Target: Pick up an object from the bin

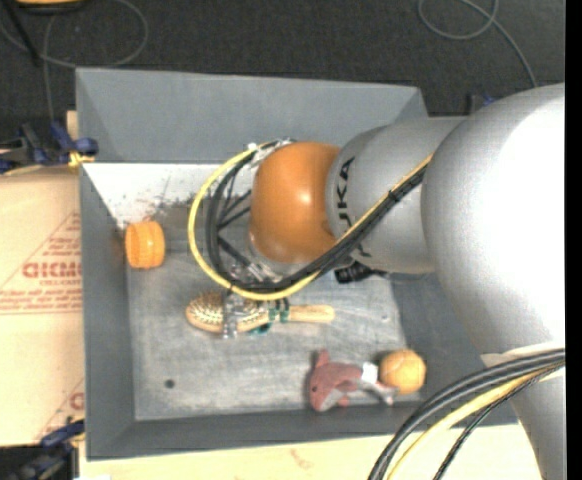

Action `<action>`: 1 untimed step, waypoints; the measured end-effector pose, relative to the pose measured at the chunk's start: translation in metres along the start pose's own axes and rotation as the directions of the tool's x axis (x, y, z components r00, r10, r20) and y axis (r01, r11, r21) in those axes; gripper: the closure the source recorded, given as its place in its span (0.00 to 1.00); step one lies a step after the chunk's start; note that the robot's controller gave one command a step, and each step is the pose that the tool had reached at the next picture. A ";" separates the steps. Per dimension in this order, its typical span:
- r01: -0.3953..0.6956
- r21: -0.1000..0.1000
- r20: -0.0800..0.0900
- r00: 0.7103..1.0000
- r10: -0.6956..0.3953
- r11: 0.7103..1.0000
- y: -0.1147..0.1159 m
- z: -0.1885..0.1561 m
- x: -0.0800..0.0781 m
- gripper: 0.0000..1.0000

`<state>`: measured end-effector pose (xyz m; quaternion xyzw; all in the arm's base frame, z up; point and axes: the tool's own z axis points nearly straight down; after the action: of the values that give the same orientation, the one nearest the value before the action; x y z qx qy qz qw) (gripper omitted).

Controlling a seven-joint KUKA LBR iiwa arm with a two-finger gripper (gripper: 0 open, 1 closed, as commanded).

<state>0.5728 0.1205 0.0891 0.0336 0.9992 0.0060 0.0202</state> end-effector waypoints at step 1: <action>-0.003 0.001 -0.002 1.000 0.003 1.000 0.000 -0.006 0.003 1.00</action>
Offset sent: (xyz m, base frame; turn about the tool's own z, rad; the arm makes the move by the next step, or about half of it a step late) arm 0.0000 0.0000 0.0000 0.0000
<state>0.5694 0.1208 0.0948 0.0349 0.9992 0.0057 0.0193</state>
